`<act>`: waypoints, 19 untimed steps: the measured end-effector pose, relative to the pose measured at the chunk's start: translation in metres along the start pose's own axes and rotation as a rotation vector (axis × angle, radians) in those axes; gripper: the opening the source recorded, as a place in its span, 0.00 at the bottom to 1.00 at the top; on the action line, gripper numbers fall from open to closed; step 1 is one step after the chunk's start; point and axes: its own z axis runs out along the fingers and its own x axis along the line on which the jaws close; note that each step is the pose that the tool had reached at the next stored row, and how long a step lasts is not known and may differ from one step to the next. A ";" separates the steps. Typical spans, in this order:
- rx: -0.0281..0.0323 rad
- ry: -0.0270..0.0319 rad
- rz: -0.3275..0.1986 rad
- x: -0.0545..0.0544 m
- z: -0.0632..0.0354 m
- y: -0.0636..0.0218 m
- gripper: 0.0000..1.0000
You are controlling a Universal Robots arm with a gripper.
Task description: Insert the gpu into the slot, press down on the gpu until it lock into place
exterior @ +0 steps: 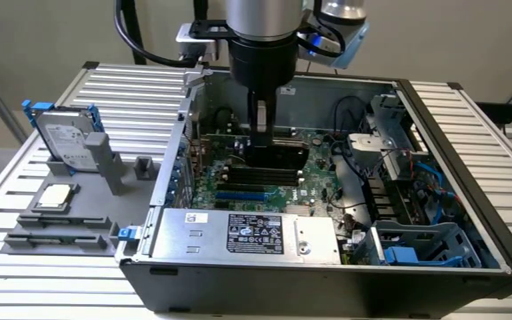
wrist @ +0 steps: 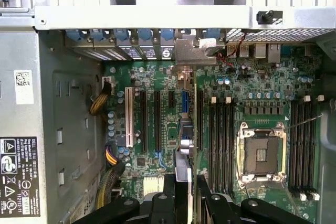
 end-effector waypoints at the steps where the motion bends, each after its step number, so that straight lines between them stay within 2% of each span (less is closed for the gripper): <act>1: -0.0001 0.0001 0.000 0.000 0.0014 0.0005 0.26; 4: 0.0000 -0.0001 0.000 0.000 0.0061 0.0031 0.26; 8: 0.0137 -0.0026 0.000 0.000 0.0099 0.0054 0.26; 12: 0.0134 -0.0027 0.001 0.000 0.0161 0.0072 0.26; 14: 0.0111 -0.0025 0.001 0.000 0.0183 0.0076 0.26; 16: 0.0057 -0.0022 0.001 0.000 0.0199 0.0078 0.26; 17: 0.0010 -0.0020 0.001 0.000 0.0204 0.0079 0.26; 19: -0.0125 -0.0016 0.002 0.000 0.0213 0.0080 0.26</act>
